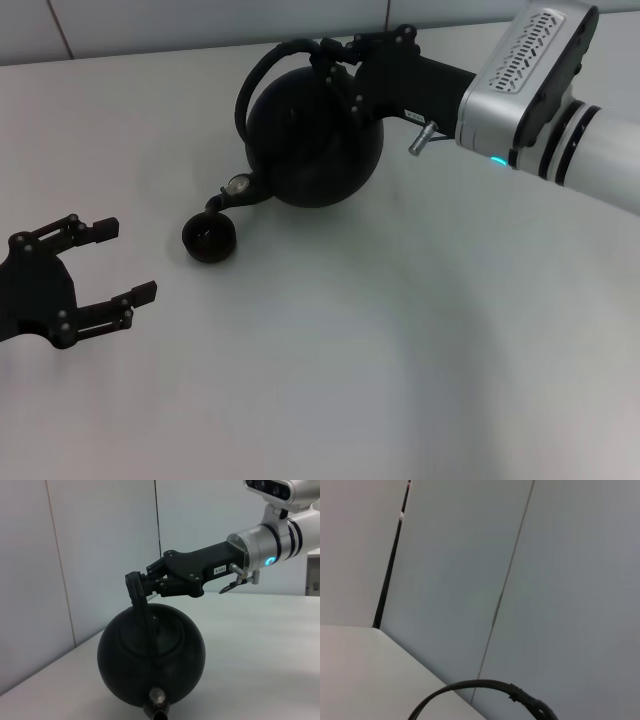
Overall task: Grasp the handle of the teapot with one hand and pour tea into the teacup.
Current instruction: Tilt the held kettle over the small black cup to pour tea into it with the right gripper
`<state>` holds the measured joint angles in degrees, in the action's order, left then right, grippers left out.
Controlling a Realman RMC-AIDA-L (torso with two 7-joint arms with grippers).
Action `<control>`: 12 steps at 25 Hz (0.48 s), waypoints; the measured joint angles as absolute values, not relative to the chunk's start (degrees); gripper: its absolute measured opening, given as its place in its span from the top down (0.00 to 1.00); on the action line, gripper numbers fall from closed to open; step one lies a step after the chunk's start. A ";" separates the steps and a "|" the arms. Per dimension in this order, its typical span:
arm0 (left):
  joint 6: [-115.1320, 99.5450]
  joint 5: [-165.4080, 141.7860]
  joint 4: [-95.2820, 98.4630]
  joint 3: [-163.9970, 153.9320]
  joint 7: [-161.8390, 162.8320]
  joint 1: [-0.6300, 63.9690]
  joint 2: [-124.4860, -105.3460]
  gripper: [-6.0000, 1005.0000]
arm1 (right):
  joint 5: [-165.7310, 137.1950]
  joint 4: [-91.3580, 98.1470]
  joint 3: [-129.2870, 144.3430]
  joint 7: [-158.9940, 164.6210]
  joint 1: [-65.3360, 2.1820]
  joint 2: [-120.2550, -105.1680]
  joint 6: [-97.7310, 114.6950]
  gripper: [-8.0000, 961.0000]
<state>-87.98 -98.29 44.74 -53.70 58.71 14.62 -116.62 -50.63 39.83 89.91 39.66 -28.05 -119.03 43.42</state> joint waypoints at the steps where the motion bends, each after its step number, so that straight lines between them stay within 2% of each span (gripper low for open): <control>1: -87.97 -98.36 44.74 -53.70 58.71 14.62 -116.62 0.19 | -50.89 39.91 89.91 39.66 -28.04 -119.05 43.41 0.87; 12: -87.80 -99.76 44.89 -53.65 58.71 14.64 -116.72 0.19 | -52.98 41.98 89.91 39.72 -27.39 -119.09 43.27 0.87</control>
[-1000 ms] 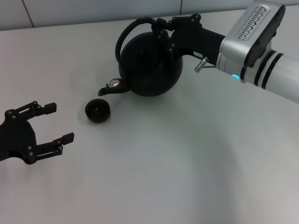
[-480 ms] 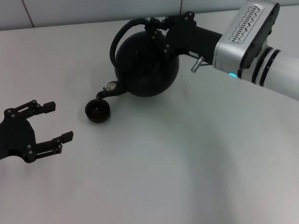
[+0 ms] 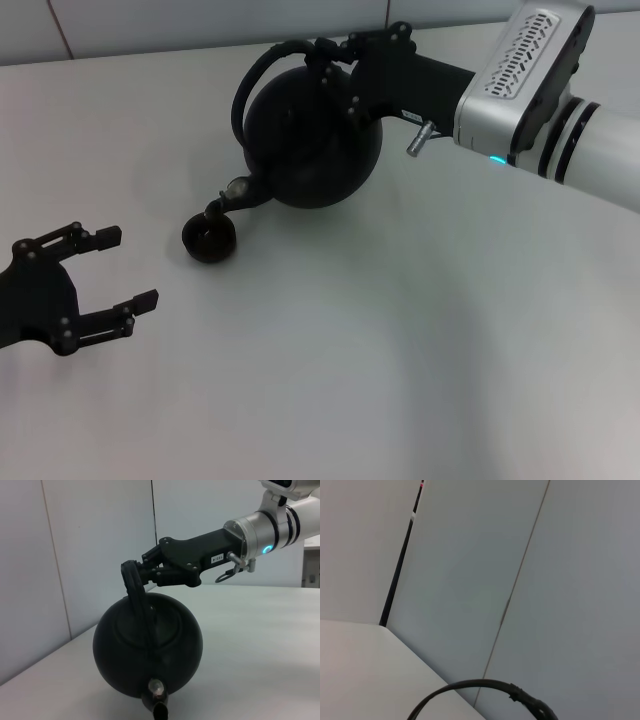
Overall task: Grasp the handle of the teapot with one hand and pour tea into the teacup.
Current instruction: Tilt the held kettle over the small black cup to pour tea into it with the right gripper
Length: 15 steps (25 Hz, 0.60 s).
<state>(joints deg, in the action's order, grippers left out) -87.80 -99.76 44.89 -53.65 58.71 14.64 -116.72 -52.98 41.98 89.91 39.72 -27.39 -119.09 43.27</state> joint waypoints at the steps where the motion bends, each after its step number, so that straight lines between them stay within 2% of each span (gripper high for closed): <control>1: -87.79 -99.76 45.10 -53.62 58.71 14.66 -116.79 0.19 | -53.22 42.09 89.91 39.73 -27.39 -119.09 43.21 0.87; 15: -87.59 -99.76 45.36 -53.61 58.71 14.83 -117.13 0.19 | -56.51 45.91 91.31 40.00 -26.00 -119.20 39.49 0.87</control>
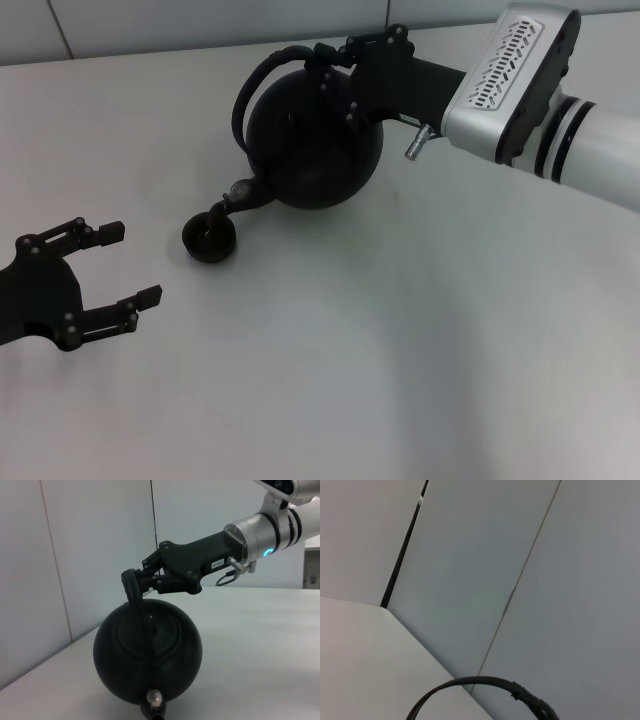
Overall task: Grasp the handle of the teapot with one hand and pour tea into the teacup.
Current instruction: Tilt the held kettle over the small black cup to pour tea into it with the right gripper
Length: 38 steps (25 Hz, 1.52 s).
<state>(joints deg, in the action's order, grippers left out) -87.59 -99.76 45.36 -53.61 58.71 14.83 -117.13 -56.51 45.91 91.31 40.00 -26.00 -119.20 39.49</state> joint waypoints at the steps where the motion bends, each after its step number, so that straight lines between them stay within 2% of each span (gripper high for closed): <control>1: -87.42 -99.76 45.36 -53.61 58.71 14.88 -117.18 0.19 | -56.51 46.22 91.32 39.99 -25.85 -119.18 39.48 0.87; 38: -86.20 -99.75 45.35 -53.61 58.71 15.20 -117.51 0.19 | -62.45 51.20 91.32 40.52 -25.09 -119.09 38.77 0.89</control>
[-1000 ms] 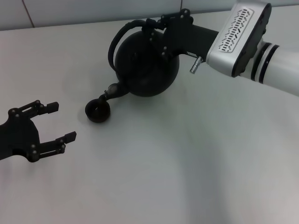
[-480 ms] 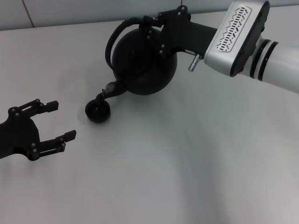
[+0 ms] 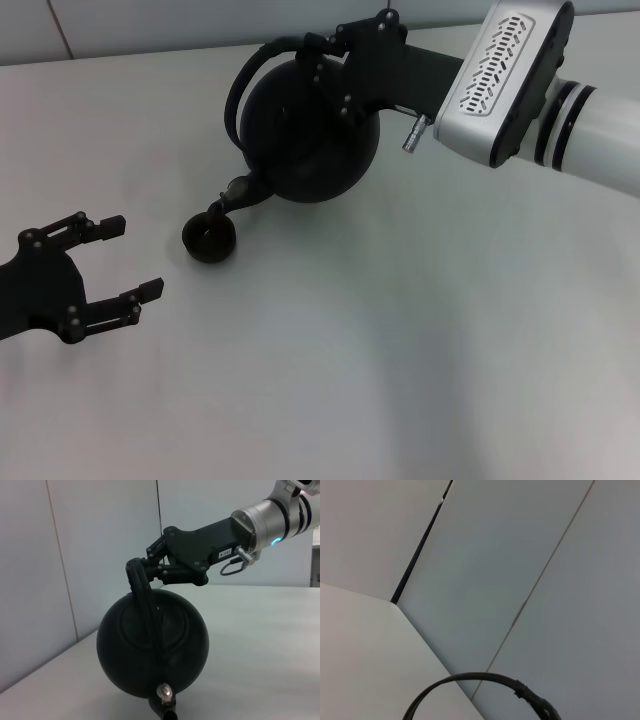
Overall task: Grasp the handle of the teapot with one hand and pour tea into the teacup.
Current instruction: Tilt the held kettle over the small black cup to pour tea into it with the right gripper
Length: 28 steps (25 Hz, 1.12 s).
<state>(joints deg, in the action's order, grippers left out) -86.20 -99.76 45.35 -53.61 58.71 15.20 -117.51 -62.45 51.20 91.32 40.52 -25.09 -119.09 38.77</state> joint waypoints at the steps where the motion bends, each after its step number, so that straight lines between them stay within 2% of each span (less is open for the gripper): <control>1: -86.20 -99.75 45.35 -53.61 58.71 15.20 -117.51 0.19 | -62.49 51.24 91.32 40.52 -25.08 -119.09 38.77 0.89; 28: -85.52 -99.75 45.01 -53.61 58.23 15.19 -117.66 0.19 | -61.13 52.48 90.87 42.43 -23.77 -119.41 38.82 0.89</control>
<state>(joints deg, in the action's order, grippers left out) -85.52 -99.75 45.01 -53.61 58.23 15.19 -117.66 -61.13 52.48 90.87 42.43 -23.77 -119.41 38.82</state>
